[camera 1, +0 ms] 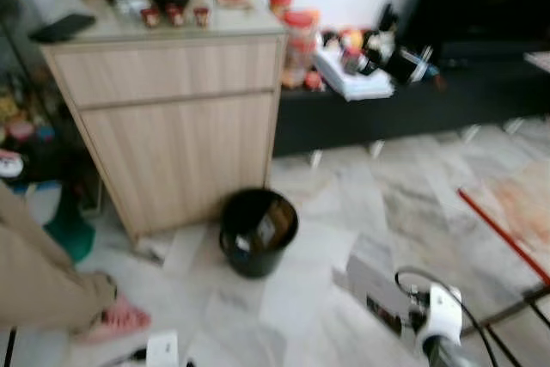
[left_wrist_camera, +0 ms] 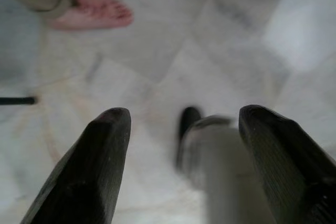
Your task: Picking trash to rubbish bin
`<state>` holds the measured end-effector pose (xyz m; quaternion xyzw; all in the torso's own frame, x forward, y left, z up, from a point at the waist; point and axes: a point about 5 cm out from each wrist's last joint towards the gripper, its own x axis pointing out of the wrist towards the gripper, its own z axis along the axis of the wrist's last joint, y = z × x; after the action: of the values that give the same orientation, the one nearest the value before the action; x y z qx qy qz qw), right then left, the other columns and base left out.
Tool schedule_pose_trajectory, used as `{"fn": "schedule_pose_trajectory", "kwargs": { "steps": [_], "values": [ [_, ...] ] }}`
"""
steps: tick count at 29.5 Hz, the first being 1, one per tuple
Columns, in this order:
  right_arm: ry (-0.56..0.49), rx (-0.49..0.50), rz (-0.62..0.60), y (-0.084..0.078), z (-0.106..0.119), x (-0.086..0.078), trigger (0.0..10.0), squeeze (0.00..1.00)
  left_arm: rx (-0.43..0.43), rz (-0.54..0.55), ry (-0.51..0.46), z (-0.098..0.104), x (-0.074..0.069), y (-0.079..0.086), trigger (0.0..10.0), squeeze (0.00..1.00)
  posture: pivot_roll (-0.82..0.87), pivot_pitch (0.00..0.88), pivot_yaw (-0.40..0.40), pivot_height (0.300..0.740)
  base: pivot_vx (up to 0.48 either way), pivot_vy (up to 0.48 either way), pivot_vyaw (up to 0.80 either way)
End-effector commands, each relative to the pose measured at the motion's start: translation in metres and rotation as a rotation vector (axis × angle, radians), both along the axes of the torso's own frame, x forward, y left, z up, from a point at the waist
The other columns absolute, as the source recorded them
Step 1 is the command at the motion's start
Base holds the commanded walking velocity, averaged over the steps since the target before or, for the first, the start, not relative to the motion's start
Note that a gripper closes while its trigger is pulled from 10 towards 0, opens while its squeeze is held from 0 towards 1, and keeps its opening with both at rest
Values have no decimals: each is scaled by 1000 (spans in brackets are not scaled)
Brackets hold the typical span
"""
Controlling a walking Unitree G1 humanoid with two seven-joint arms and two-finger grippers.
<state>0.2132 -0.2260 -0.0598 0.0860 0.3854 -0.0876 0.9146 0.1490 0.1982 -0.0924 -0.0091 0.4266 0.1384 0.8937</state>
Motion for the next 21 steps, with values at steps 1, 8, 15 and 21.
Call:
{"fn": "schedule_pose_trajectory", "kwargs": {
  "steps": [1,8,15,21],
  "values": [
    [0,-40,-16,-15,2,-3,10000,0,-32,-24,17,-3,-1,-14,10000,0,18,60,-127,740,480,0,800],
    [1,-27,-32,-15,2,-3,10000,0,-34,-31,15,-2,1,-15,10000,0,18,44,-124,740,480,0,457],
    [0,-31,-27,-16,3,-2,10000,0,-38,-39,16,-2,1,-17,10000,0,18,27,-125,740,480,0,0],
    [-14,-35,-11,-16,6,3,10000,0,-38,-45,10,-1,4,-18,10000,0,20,21,-127,740,480,0,0]
  ]
}}
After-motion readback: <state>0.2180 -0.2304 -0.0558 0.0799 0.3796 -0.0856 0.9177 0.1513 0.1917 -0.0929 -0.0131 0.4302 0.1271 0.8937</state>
